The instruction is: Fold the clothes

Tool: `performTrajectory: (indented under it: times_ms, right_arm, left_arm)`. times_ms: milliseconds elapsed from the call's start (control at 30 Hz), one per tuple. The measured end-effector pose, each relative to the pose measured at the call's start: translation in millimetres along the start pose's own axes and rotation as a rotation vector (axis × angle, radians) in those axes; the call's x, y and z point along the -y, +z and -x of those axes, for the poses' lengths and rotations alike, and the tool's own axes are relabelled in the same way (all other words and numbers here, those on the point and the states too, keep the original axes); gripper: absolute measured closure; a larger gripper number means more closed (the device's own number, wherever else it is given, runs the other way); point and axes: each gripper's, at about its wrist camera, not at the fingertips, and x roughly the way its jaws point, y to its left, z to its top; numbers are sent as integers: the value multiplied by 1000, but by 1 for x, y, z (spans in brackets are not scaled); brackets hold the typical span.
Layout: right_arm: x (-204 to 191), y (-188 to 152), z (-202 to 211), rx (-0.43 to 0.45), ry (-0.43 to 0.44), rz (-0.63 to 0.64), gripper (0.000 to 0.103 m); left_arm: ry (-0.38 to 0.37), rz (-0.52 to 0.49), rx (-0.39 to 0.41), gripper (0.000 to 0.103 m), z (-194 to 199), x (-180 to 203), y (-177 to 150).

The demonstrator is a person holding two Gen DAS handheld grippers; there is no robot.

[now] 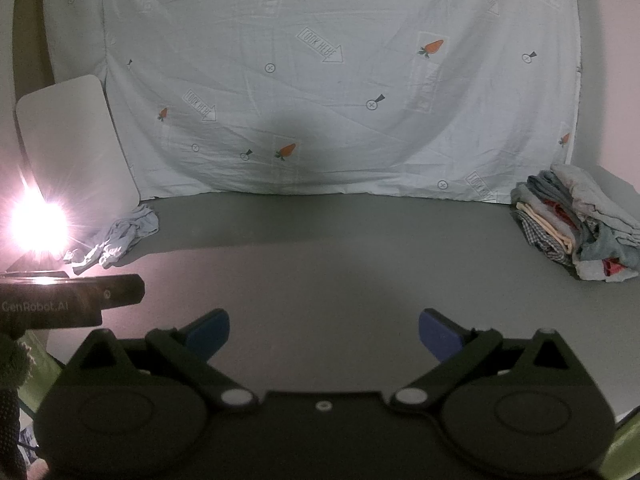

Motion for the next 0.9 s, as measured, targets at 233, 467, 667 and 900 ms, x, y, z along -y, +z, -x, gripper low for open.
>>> performTrajectory:
  times_ms: [233, 467, 667, 900]
  right_arm:
    - [1, -1, 1, 5, -6, -5, 1]
    - [0, 0, -2, 4, -7, -7, 1]
    - [7, -4, -1, -2, -34, -4, 1]
    - [44, -1, -15, -31, -90, -50, 1]
  left_arm:
    - [-2, 2, -4, 0, -5, -1, 3]
    - [-12, 3, -10, 0, -4, 0, 1]
    - [-60, 8, -36, 0, -22, 12, 5]
    - [-122, -6, -80, 0, -53, 36, 7]
